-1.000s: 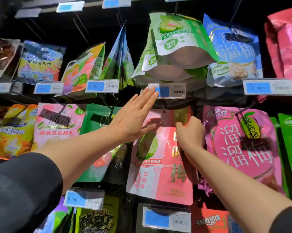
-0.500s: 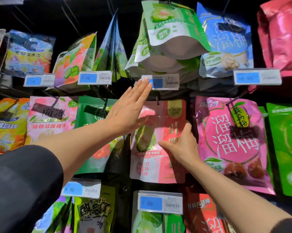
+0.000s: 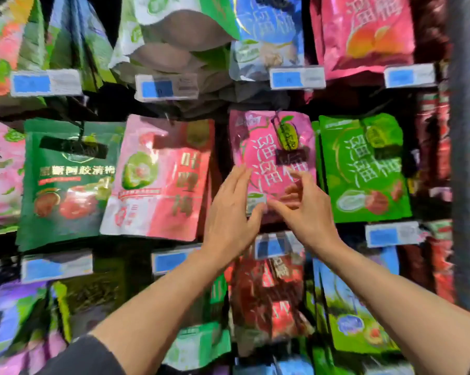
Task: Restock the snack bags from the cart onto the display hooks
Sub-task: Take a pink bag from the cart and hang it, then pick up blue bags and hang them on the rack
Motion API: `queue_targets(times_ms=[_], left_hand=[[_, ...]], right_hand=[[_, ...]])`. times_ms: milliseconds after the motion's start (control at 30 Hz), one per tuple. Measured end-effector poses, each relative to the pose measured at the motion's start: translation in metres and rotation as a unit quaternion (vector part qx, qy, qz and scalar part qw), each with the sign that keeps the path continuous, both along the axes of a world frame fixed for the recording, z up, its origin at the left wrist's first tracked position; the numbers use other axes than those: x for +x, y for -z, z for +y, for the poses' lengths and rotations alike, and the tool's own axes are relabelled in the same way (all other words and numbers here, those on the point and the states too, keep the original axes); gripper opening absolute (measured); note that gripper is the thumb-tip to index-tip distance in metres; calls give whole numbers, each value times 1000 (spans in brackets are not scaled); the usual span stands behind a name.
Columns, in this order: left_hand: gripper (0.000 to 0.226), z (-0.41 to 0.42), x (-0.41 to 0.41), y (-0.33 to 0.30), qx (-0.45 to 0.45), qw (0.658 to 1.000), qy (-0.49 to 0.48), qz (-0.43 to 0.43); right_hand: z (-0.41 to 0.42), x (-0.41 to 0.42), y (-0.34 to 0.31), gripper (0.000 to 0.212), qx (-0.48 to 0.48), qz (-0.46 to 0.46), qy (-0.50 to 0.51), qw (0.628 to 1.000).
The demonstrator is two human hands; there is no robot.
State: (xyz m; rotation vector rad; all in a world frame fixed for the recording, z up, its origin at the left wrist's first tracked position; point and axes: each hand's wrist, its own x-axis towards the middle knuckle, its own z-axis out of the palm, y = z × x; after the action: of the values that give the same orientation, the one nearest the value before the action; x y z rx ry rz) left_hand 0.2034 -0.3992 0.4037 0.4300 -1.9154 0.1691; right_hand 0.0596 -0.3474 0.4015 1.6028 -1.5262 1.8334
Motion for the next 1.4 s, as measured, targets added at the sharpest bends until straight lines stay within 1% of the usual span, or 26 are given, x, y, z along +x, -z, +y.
queue_targets(times_ms=[67,100,167,233,333,400,467,533,600,667,733,767,833,867,933,1000,1067,1133,1200,1233,1267,1300,1333,1400], left_hand=[[56,21,-44,39,40,995,94,7],[53,33,-67,60,67,989,135,1],[50,61,-111,105,132,970,202,-37],[49,92,-152,154,206,939,258,-96],[50,142,-208,235,311,874,317,-196],[49,177,-235,285,365,830,332,-259],[45,212,-256,331,416,781,337,-322],[44,242,-270,373,444,730,332,-400],[49,269,-281,409,451,685,320,-474],[55,287,-288,440,485,630,312,-520],[51,295,-295,469,490,595,285,-569],[50,297,-299,482,481,590,276,-586],[55,303,-307,503,440,583,258,-633],[51,310,-309,511,430,573,239,-655],[42,326,-314,526,429,558,236,-670],[40,347,-315,540,446,538,241,-674],[39,367,-313,554,463,504,243,-687],[47,381,-309,571,473,473,232,-707],[61,388,-307,585,489,463,217,-707],[63,389,-306,593,485,458,218,-712],[61,391,-304,595,462,459,230,-723],[59,392,-303,596,447,469,241,-723],[62,393,-304,590,436,490,252,-712],[75,393,-307,583,444,520,287,-671]], right_hand=[[37,-39,29,47,-4,-14,59,998],[55,-61,47,43,2,-27,98,995],[97,-105,89,39,23,-65,173,983],[143,-145,139,37,62,-120,242,961],[222,-186,218,35,153,-199,329,910],[275,-204,267,32,221,-236,372,870],[324,-217,313,24,293,-278,409,818],[366,-226,355,23,353,-309,437,768],[402,-230,392,22,413,-332,448,720],[433,-231,425,16,460,-351,444,684],[459,-233,459,16,493,-384,437,647],[471,-232,475,18,510,-400,430,628],[494,-227,505,27,575,-414,399,582],[504,-222,516,30,608,-411,375,566],[521,-214,536,39,672,-384,314,549],[535,-207,555,46,734,-345,259,524],[546,-201,570,52,770,-297,249,508],[550,-198,573,46,771,-268,286,502],[550,-201,576,37,768,-234,337,491],[548,-203,578,32,762,-227,356,490],[548,-204,581,29,755,-220,371,494],[547,-204,581,27,741,-225,376,508],[546,-204,582,27,731,-226,371,527],[540,-202,584,23,677,-211,371,599]])
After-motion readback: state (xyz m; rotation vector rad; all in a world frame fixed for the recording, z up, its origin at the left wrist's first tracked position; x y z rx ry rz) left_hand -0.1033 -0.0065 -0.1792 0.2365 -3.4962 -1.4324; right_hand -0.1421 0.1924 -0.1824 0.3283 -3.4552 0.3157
